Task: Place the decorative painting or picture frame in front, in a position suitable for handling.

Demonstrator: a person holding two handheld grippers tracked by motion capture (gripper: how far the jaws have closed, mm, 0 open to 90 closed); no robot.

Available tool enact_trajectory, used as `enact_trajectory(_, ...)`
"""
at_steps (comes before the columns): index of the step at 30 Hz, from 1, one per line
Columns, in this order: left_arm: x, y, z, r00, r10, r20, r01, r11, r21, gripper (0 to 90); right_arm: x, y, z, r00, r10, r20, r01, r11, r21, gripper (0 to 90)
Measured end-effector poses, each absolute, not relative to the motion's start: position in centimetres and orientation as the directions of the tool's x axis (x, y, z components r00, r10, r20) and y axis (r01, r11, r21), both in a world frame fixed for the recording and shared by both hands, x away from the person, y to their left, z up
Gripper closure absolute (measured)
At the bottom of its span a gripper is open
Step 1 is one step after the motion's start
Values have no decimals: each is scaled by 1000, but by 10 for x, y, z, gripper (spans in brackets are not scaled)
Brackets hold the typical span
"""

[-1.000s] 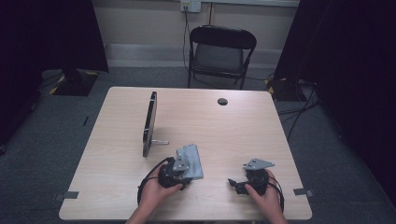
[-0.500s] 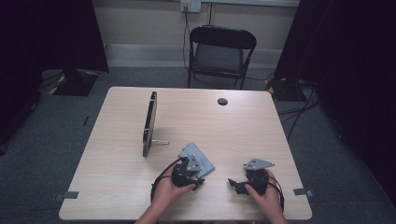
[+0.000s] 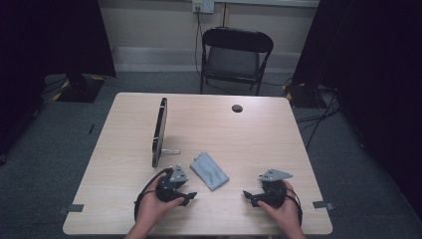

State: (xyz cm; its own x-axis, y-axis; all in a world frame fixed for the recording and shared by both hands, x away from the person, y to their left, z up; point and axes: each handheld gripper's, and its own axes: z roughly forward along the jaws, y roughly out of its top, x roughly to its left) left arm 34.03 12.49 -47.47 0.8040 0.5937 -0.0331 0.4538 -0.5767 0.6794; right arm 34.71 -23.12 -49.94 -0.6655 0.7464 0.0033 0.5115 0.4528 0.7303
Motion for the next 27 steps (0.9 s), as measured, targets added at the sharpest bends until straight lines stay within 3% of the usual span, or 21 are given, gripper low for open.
enact_trajectory(11, 328, 166, -480, 752, 657, -57, 513, -530, 675, 347, 351, -218, -493, -682, 730, 38, 529, 457, 715, 174)
enact_trajectory(17, 326, 174, -481, 736, 675, -57, 525, -515, 677, 337, 353, -189, -481, -724, 689, 33, 510, 503, 698, 247)
enact_trajectory(21, 325, 178, -481, 730, 681, -57, 531, -513, 674, 334, 356, -166, -474, -752, 658, 39, 489, 518, 702, 364)
enact_trajectory(22, 325, 180, -481, 728, 684, -57, 533, -511, 674, 332, 359, -158, -470, -756, 652, 51, 487, 510, 708, 428)
enact_trajectory(27, 324, 183, -481, 714, 696, -73, 547, -491, 678, 330, 370, -141, -462, -757, 652, 40, 487, 522, 700, 441)
